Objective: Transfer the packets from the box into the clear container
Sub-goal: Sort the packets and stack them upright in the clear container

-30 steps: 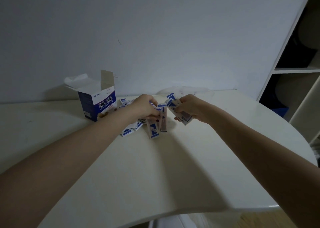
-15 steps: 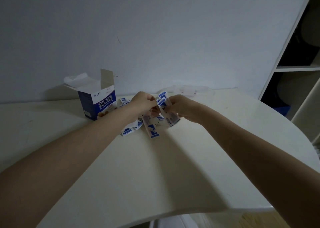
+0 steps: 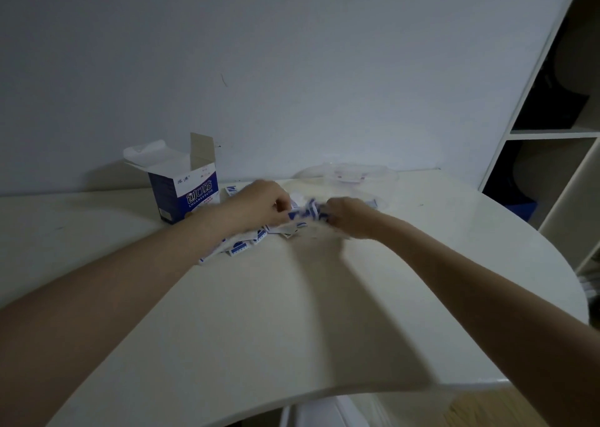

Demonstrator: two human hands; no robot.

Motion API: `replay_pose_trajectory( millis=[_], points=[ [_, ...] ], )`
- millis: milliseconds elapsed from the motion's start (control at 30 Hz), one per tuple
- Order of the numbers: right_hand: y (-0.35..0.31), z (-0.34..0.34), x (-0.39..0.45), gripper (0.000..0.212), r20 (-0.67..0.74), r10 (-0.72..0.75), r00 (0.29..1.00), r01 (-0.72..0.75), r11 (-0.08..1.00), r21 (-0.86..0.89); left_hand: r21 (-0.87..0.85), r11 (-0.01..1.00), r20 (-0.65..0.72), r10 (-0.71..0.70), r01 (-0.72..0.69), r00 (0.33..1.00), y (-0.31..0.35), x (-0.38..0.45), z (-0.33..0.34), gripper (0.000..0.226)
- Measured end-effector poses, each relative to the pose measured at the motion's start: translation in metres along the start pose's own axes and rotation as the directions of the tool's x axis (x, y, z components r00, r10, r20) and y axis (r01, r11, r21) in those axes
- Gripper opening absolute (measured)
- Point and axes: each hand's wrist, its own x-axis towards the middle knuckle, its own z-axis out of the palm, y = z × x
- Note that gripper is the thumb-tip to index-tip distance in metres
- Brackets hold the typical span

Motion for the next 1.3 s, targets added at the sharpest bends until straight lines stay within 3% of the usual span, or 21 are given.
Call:
replay_pose_trajectory(
  millis=[33, 100, 133, 200, 333, 400, 500, 533, 567, 633, 667, 733, 833, 933, 1033, 1167, 1300],
  points=[
    [0.002, -0.006, 0.0, 0.019, -0.044, 0.078, 0.996, -0.064, 0.961, 0.27, -0.075, 0.996, -0.045, -0.051, 0.047, 0.998, 0.001, 0.002, -0.003, 0.011],
    [0.003, -0.016, -0.001, 0.01, -0.043, 0.208, 0.977, -0.102, 0.635, 0.766, -0.202, 0.971, -0.112, -0.155, 0.13, 0.982, 0.003, 0.004, -0.006, 0.015],
    [0.004, -0.019, 0.0, 0.015, -0.009, 0.212, 0.977, -0.091, 0.456, 0.885, -0.26, 0.952, -0.122, -0.198, 0.162, 0.973, 0.003, 0.005, -0.005, 0.017],
    [0.001, -0.019, -0.001, 0.013, 0.087, 0.14, 0.986, -0.124, 0.287, 0.95, -0.399, 0.896, -0.1, -0.252, 0.193, 0.963, 0.008, 0.007, 0.001, 0.019],
    [-0.011, -0.015, -0.006, 0.007, 0.264, 0.063, 0.962, -0.266, 0.416, 0.87, -0.531, 0.83, -0.053, -0.234, 0.171, 0.971, 0.03, 0.007, 0.012, 0.014],
    [-0.01, -0.015, -0.008, 0.007, 0.218, 0.128, 0.968, -0.252, 0.516, 0.818, -0.61, 0.778, -0.01, -0.196, 0.15, 0.98, 0.037, 0.006, 0.013, 0.019],
    [-0.005, -0.021, -0.005, 0.01, 0.082, 0.178, 0.981, -0.168, 0.545, 0.821, -0.75, 0.64, 0.081, -0.159, 0.165, 0.984, 0.035, 0.007, 0.012, 0.024],
    [-0.003, -0.023, -0.003, 0.011, 0.008, 0.188, 0.982, -0.124, 0.612, 0.781, -0.751, 0.63, 0.102, -0.182, 0.195, 0.978, 0.033, 0.008, 0.011, 0.024],
    [0.0, -0.026, -0.002, 0.015, -0.068, 0.183, 0.981, -0.091, 0.738, 0.669, -0.738, 0.635, 0.118, -0.214, 0.23, 0.97, 0.032, 0.01, 0.011, 0.025],
    [0.004, -0.034, -0.002, 0.023, -0.163, 0.064, 0.984, -0.03, 0.979, 0.201, -0.632, 0.724, 0.102, -0.276, 0.276, 0.956, 0.029, 0.015, 0.013, 0.034],
    [0.005, -0.036, -0.003, 0.023, -0.145, -0.01, 0.989, 0.009, 1.0, -0.008, -0.549, 0.789, 0.077, -0.279, 0.274, 0.957, 0.029, 0.016, 0.015, 0.039],
    [0.007, -0.033, -0.007, 0.019, -0.027, -0.088, 0.996, 0.081, 0.977, -0.196, -0.372, 0.898, 0.057, -0.229, 0.234, 0.972, 0.032, 0.018, 0.021, 0.04],
    [0.013, -0.02, -0.012, 0.009, 0.105, -0.056, 0.993, 0.075, 0.979, -0.191, -0.224, 0.965, 0.095, -0.119, 0.138, 0.988, 0.041, 0.017, 0.033, 0.028],
    [0.023, -0.017, -0.015, 0.031, 0.178, 0.002, 0.984, 0.034, 0.979, -0.202, -0.159, 0.982, 0.108, -0.089, 0.106, 0.99, 0.048, 0.017, 0.039, 0.022],
    [0.035, -0.026, -0.019, 0.04, 0.221, 0.051, 0.974, 0.007, 0.967, -0.253, -0.124, 0.989, 0.072, -0.073, 0.081, 0.995, 0.047, 0.02, 0.04, 0.016],
    [0.04, -0.031, -0.021, 0.016, 0.227, 0.068, 0.972, -0.032, 0.986, -0.161, -0.08, 0.995, 0.068, -0.046, 0.052, 0.997, 0.042, 0.017, 0.039, 0.008],
    [0.032, -0.024, -0.02, 0.016, 0.182, 0.026, 0.983, 0.005, 0.986, -0.167, -0.034, 0.999, 0.054, -0.033, 0.035, 0.998, 0.045, 0.013, 0.037, 0.013]
  ],
)
